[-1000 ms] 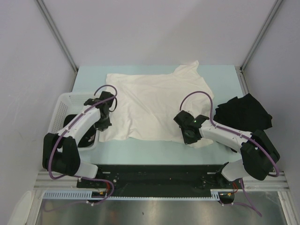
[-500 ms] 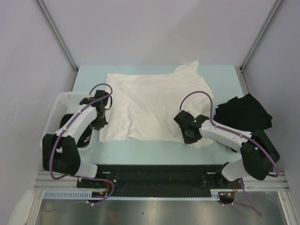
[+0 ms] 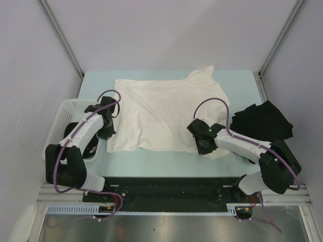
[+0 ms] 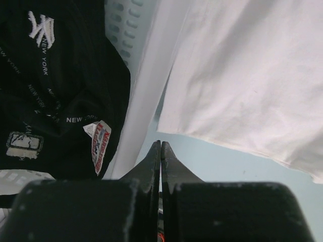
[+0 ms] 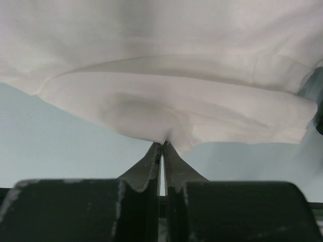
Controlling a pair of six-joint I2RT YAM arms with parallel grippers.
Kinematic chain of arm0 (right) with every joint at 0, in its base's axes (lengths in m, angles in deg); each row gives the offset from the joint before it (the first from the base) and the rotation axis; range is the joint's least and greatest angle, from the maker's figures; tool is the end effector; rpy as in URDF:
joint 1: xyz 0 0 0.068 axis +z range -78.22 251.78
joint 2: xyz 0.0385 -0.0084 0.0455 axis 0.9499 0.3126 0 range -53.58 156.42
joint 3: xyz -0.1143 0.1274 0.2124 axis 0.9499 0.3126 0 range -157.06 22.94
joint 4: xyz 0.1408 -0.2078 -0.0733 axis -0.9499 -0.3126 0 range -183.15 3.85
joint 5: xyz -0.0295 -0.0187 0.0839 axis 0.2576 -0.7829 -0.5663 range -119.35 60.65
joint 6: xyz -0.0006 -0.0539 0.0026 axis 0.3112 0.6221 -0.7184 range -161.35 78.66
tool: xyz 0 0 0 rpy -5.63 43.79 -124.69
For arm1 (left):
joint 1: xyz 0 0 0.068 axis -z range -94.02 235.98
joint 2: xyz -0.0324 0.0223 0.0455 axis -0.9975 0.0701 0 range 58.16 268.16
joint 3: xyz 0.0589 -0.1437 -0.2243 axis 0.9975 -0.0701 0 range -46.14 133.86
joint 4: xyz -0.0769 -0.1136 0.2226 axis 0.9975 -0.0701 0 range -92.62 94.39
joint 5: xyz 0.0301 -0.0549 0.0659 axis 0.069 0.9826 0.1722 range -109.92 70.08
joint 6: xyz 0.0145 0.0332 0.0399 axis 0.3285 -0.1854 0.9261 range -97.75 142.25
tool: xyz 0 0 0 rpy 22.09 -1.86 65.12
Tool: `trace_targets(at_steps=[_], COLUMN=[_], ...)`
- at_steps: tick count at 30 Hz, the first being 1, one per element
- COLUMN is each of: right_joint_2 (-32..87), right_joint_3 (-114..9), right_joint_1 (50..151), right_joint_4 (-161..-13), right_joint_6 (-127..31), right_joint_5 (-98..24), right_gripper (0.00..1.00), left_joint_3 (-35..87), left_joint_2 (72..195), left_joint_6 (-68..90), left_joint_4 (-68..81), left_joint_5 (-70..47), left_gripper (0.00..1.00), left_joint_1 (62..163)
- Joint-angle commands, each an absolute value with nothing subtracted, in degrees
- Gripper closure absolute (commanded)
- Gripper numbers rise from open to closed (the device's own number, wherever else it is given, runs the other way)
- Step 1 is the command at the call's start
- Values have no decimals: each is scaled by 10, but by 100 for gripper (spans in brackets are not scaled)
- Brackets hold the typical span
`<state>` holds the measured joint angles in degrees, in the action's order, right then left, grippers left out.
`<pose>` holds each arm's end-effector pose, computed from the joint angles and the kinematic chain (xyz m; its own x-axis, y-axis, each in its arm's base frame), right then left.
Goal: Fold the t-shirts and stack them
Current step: Grap the side of the flattened tshirt closest away from the robot with both arms
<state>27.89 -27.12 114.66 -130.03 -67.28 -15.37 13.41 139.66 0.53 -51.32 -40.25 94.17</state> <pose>0.1880 0.1630 0.1930 -0.9066 -0.2626 -0.3304 -0.2433 0.9649 -0.0991 0.2527 -0.0240 0.2338 -0.9205 -0.2179 -0.3243 -0.3019 0.9236 0.2362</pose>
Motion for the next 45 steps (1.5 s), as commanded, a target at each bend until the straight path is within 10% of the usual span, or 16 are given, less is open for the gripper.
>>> trace_targets(at_steps=[1,31,45], right_joint_2=[281,290,287], right_joint_3=[-292,-292,-292], right_joint_1=[1143,1135,1118], right_joint_4=[-1284,-1260,-1249], right_joint_6=[-684,-702,-675], right_joint_5=[-158,-170,-180], right_gripper=[93,93,93], left_joint_3=[127,128,137], left_joint_2=[1381,1489,1508], left_joint_6=[32,-2,2], left_joint_4=[-507,-577,-548], left_joint_5=[-370,-409,-407], left_gripper=[100,100,81], left_joint_1=[939,1024,1036])
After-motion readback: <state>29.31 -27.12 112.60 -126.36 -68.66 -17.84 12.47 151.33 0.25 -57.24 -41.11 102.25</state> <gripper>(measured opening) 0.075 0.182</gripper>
